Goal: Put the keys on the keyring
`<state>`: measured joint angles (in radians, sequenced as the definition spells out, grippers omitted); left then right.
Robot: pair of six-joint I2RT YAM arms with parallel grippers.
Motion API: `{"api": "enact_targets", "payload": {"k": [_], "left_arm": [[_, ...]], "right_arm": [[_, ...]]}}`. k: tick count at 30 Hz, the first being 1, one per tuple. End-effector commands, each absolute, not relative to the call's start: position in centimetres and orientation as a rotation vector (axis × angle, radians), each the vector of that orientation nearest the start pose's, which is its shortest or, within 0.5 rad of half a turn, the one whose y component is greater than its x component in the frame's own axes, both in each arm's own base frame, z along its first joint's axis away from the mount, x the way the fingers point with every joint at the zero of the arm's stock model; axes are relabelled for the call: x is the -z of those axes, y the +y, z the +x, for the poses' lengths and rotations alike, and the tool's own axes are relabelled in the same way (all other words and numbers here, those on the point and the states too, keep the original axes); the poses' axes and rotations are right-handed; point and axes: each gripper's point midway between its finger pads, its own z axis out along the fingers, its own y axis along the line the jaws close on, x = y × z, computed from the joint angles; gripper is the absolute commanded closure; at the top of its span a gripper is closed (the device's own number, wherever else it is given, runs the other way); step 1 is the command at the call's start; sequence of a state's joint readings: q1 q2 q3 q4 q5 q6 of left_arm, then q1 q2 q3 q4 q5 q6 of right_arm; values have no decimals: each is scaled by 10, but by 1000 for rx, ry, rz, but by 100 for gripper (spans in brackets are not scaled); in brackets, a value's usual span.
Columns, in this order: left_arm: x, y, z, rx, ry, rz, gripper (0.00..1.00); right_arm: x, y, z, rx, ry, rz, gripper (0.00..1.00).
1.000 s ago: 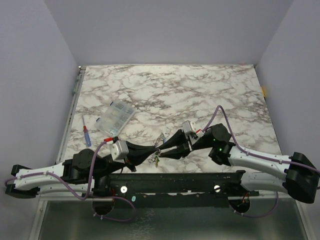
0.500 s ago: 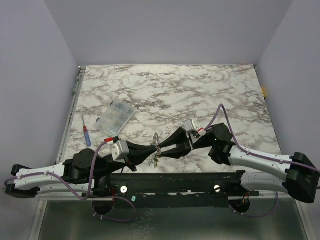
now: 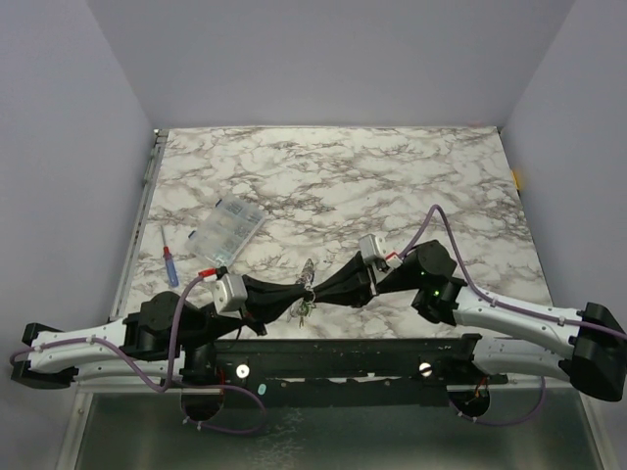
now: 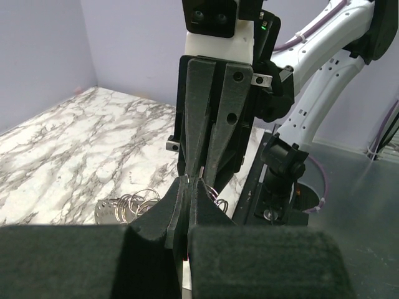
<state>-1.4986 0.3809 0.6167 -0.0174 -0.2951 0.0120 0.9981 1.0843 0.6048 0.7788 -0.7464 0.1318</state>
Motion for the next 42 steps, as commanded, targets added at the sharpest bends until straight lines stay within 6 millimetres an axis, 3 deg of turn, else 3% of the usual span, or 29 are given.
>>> {"api": "enact_targets", "payload": {"k": [1,15,25,26,29,31,42], "left_arm": [[-374,-225,63,1172,1104,644,100],[-364,-208,67,1276,1036,458,100],[-353,-211,71,1254,1077,454,99],[-352,-211,72,1241,1088,462,92],[-350,-212,75,1194,1128,500,57],[-345,-216,77,1139,1176,556,44],[-317,-265,84,832,1329,926,27]], "right_arm": [[-299,354,99,-1292,1005,-1187,99],[-344,332,109,-1079,997,-1227,99],[-351,332,112,-1037,1014,-1270,99],[-350,332,114,-1029,1026,-1277,99],[-345,332,120,-994,1075,-1287,99],[-334,330,126,-964,1141,-1293,99],[-289,317,146,-846,1506,-1303,99]]}}
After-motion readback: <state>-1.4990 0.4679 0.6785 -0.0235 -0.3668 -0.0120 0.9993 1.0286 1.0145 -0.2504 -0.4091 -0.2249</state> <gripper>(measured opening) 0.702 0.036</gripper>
